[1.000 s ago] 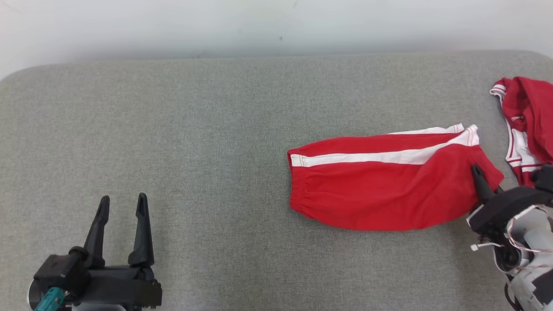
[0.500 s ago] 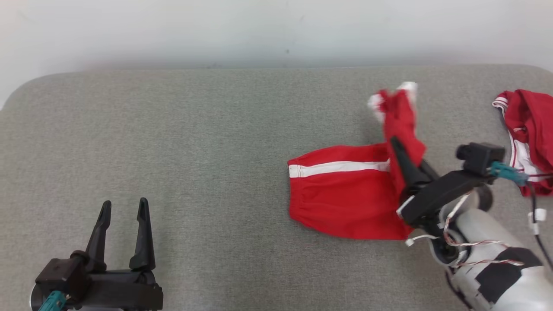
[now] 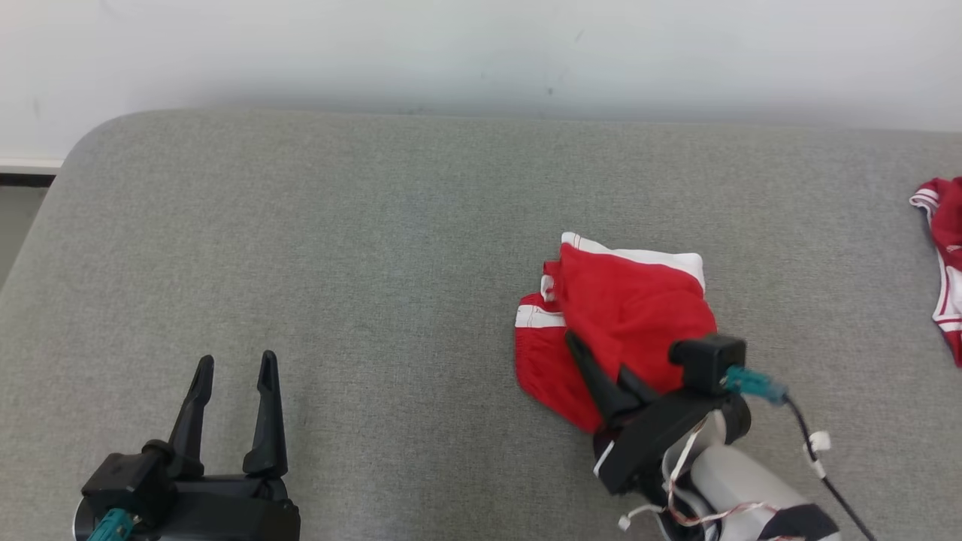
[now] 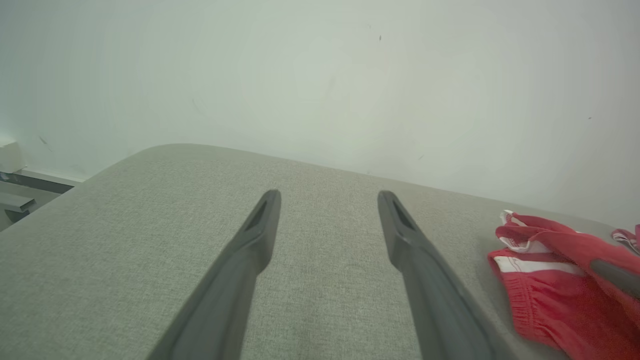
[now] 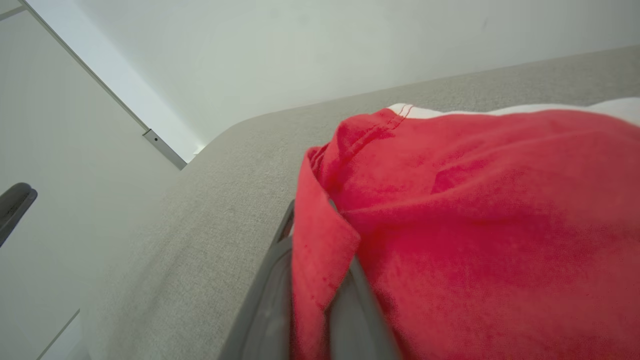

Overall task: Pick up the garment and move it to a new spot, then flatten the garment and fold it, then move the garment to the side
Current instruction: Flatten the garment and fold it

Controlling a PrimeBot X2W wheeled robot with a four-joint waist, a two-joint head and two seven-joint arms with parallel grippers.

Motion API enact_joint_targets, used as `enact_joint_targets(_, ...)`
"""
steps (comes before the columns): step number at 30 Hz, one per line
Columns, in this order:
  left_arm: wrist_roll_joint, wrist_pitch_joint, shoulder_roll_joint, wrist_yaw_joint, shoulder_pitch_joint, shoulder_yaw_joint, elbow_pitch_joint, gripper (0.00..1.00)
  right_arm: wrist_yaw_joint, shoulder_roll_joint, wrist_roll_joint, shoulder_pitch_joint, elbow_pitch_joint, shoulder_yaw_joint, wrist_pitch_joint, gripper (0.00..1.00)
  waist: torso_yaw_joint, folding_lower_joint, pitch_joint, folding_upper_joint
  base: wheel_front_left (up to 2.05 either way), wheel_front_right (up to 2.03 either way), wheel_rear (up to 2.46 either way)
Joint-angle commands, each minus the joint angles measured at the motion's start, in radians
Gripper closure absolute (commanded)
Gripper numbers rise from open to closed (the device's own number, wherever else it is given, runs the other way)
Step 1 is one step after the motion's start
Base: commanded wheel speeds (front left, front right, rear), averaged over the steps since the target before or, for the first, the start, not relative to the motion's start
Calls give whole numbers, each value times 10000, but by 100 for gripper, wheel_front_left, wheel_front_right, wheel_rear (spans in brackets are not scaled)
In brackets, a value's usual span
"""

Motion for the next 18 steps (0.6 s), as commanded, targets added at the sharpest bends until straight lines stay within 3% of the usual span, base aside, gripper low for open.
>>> enact_joint_targets(1, -91, 0, 0, 44, 47, -26, -6, 0, -28, 73, -204, 172, 94, 109, -61, 100, 80, 0, 60, 0, 0, 0, 0)
enact_joint_targets(7, -150, 0, 0, 81, 35, -111, 30, 0, -28, 387, -536, 440, 524, 461, -156, 100, 138, 0, 63, 0, 0, 0, 0)
enact_joint_targets(8, -155, 0, 0, 107, 41, -115, 36, 0, -28, 384, -576, 427, 520, 486, -209, 63, 124, 0, 56, 0, 0, 0, 0)
enact_joint_targets(9, -164, 0, 0, 136, 56, -105, 46, 0, -28, 330, -603, 416, 444, 455, -306, 0, 68, 0, 24, 0, 0, 0, 0)
enact_joint_targets(14, -114, 0, 0, 157, 129, -36, 68, 0, -28, -41, -825, 415, -113, -65, -505, 0, -138, 0, -117, 0, 0, 0, 0)
enact_joint_targets(18, -71, 0, 0, 142, 181, 22, 14, 0, -28, -399, -1112, 770, -853, -1173, -534, 0, -286, 0, -165, 0, 0, 0, 0)
